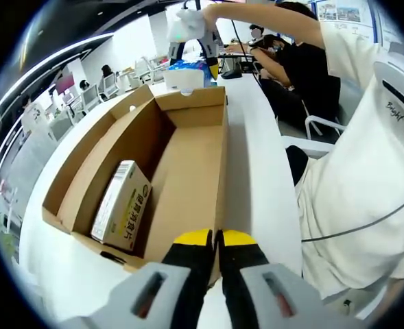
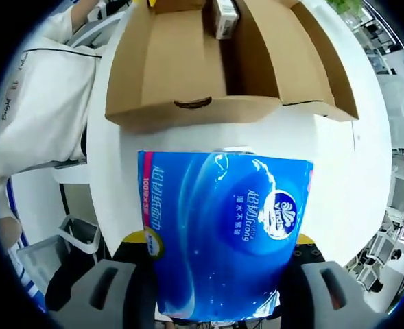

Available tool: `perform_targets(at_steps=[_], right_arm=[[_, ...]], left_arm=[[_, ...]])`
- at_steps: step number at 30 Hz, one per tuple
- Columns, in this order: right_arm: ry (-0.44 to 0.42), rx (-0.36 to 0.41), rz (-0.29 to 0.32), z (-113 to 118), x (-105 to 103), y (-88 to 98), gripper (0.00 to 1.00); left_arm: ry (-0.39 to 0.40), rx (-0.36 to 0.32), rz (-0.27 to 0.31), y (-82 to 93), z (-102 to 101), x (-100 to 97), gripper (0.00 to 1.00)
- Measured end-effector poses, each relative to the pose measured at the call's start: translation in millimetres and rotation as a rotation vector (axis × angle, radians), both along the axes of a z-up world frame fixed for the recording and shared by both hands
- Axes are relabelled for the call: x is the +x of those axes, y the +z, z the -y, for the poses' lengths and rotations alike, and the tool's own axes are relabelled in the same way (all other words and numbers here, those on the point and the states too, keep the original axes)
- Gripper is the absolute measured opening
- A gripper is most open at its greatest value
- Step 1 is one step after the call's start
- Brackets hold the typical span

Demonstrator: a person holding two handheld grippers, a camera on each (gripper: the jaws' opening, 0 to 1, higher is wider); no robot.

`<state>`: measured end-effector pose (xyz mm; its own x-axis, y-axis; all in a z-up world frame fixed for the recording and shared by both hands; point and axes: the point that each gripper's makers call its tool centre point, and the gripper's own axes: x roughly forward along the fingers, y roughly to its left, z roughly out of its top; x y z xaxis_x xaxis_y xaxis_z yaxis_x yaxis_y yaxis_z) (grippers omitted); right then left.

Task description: Operate the shoe box by opening the lid, removing the specified soft item, and placing it in the target area until the item is outside and the box remains undamaged.

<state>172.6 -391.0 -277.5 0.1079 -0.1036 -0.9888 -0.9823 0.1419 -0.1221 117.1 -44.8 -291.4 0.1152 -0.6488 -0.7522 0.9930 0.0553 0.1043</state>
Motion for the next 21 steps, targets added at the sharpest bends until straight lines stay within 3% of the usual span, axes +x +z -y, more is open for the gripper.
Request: perform_targets(at_steps=[9,15,21], right_arm=[[0.001,0.019,-0.011,-4.3,0.6,-10.7,0.72],[0.082,0.004,-0.010,-2.8,3.8,-11.2,0.73],[0.081,0.009,-0.007,-1.9,3.8,-11.4,0.75]], left_arm=[[0.001,0.000,0.003,0.1,-0.3,1.1,0.04],[0.001,-0.001,0.004,0.2,-0.5,1.6,0.04],[0.003,-0.003,0.005,0.1,-0.3,1.9,0.04]])
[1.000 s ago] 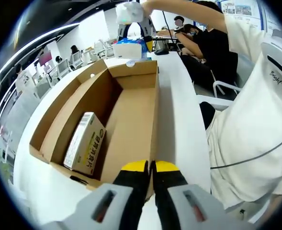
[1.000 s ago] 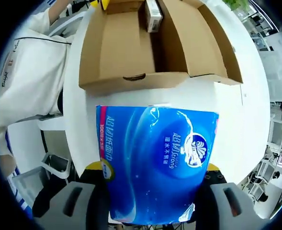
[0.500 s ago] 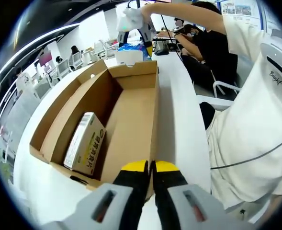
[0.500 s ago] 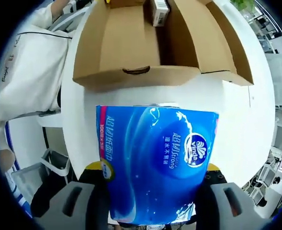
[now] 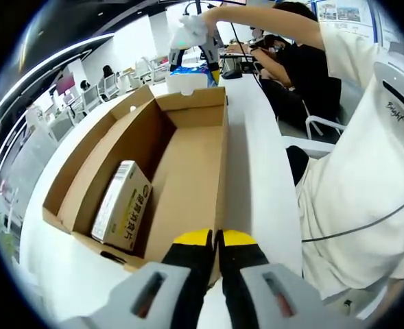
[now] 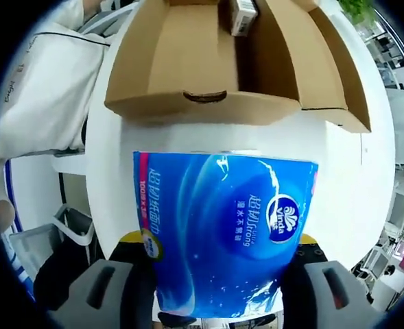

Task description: Operate the shoe box by opening the lid, removing the specified soft item, and placing it in the target area until the item is outside and the box remains undamaged.

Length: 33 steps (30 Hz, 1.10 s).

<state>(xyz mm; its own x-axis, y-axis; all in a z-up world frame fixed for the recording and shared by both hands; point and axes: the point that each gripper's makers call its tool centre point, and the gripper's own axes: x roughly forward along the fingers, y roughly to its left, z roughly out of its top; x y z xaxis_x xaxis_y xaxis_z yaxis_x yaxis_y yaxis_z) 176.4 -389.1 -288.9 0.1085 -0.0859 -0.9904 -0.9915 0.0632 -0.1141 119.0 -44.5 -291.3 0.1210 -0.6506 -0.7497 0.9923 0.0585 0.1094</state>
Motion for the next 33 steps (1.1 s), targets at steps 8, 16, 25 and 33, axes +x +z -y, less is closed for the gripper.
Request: perform_targets(at_steps=[8,16,25,33], right_arm=[[0.009,0.013,0.020,0.1,-1.0,0.7,0.77],[0.019,0.026,0.050,-1.1,1.8,6.6,0.77],[-0.010,0.032,0.080,-1.9,-1.4,30.1,0.74],[-0.040,0.110,0.121,-21.7,-4.4,62.3,0.70]], left_arm=[[0.000,0.000,0.000,-0.1,0.3,0.2,0.04],[-0.002,0.001,-0.003,-0.2,0.5,-0.1,0.03],[-0.003,0.007,-0.007,-0.7,0.5,-0.4,0.03],[-0.005,0.005,-0.011,-0.7,0.9,-1.6,0.03]])
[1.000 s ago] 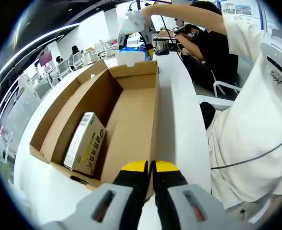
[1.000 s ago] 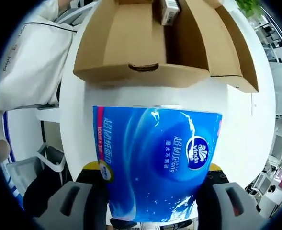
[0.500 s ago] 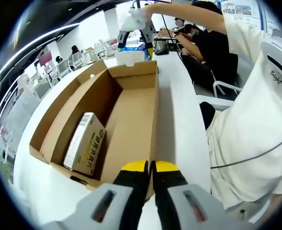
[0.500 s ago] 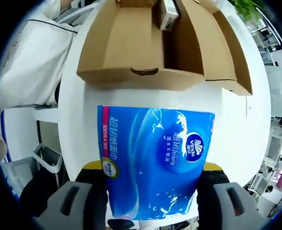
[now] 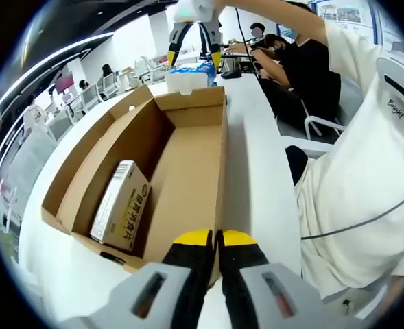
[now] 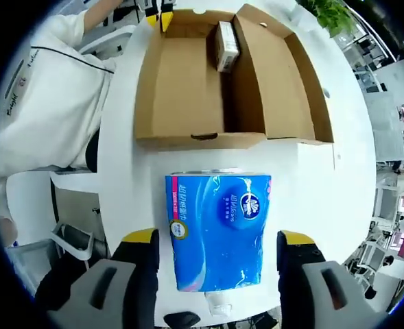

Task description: Operate the shoe box by opening the lid, removing the specified soft item, and placing it in the target area until the item is outside and the box remains undamaged.

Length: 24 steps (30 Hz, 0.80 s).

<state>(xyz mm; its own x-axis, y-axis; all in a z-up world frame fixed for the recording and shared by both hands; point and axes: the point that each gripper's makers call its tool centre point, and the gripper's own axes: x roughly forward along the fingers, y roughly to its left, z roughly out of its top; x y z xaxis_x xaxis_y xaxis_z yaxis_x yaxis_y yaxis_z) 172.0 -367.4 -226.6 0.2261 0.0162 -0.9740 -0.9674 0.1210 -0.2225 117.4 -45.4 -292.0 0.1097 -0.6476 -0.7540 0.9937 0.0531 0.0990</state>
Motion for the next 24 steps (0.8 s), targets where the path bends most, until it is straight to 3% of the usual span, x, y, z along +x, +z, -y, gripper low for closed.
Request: perform_targets(at_steps=[4,9,11,18,24], right_arm=[[-0.030,0.136,0.015,-26.2,0.1,9.6,0.68],[-0.016,0.368,0.109,-70.3,17.6,35.2,0.64],[-0.012,0.402,0.126,-76.6,20.9,40.2,0.63],[-0.019,0.651,0.210,-109.3,30.5,61.1,0.59],[-0.087,0.922,0.349,-123.8,45.0,93.0,0.60]], left_arm=[[-0.002,-0.004,-0.005,0.2,0.0,-0.3,0.03],[-0.007,-0.005,-0.002,0.1,0.2,-0.7,0.03],[-0.008,-0.006,-0.001,0.1,0.1,-0.4,0.03],[-0.007,-0.009,0.002,0.3,0.0,0.4,0.03],[-0.006,-0.008,0.002,0.2,0.6,-0.4,0.03]])
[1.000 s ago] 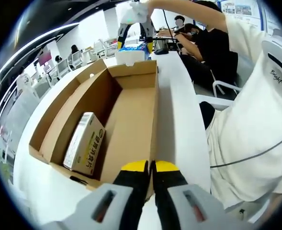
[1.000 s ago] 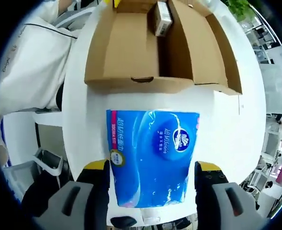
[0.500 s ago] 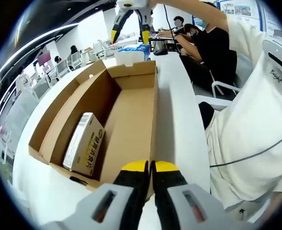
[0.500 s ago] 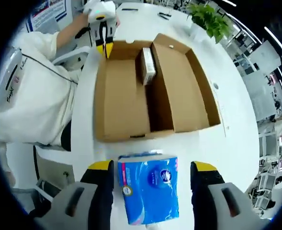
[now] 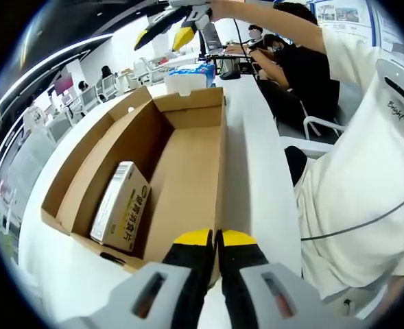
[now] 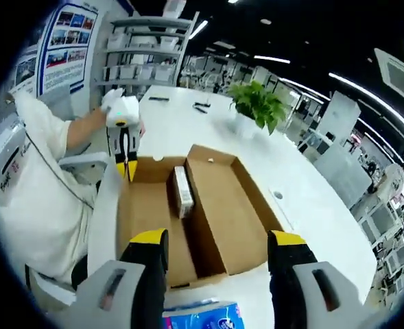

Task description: Operate the shoe box by opening the lid, removing the specified soft item, and placing it in the target area until the item is outside and the box remains undamaged.

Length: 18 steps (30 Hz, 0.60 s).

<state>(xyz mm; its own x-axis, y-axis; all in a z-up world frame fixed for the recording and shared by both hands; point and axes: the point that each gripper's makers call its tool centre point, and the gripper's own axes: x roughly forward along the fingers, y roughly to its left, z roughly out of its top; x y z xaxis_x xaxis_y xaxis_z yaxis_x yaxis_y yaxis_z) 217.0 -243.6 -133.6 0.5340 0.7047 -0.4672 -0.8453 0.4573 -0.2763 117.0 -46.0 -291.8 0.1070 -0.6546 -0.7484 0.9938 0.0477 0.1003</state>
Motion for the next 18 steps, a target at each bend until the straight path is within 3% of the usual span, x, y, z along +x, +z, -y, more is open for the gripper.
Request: perform_targets(at_steps=[4,6,8,11,15,18], right_arm=[[-0.065,0.161,0.036,0.8,9.2,21.1,0.59],[-0.112,0.300,-0.007,-0.8,9.2,34.4,0.60],[-0.112,0.407,0.003,-4.5,7.4,48.8,0.62],[-0.119,0.483,-0.004,-8.6,4.8,56.4,0.70],[-0.143,0.480,0.037,-13.1,0.6,55.1,0.74],[-0.117,0.569,0.050,-23.5,-8.2,65.2,0.69]], left_arm=[[0.001,0.000,0.000,0.0,0.0,0.4,0.03],[0.001,0.000,-0.001,0.0,0.1,0.7,0.03],[0.001,0.000,-0.002,0.0,0.0,0.8,0.03],[0.002,-0.001,-0.001,0.1,0.0,1.0,0.03],[0.001,-0.002,-0.001,0.2,-0.1,1.4,0.03],[0.001,-0.002,-0.001,0.2,-0.1,1.4,0.03]])
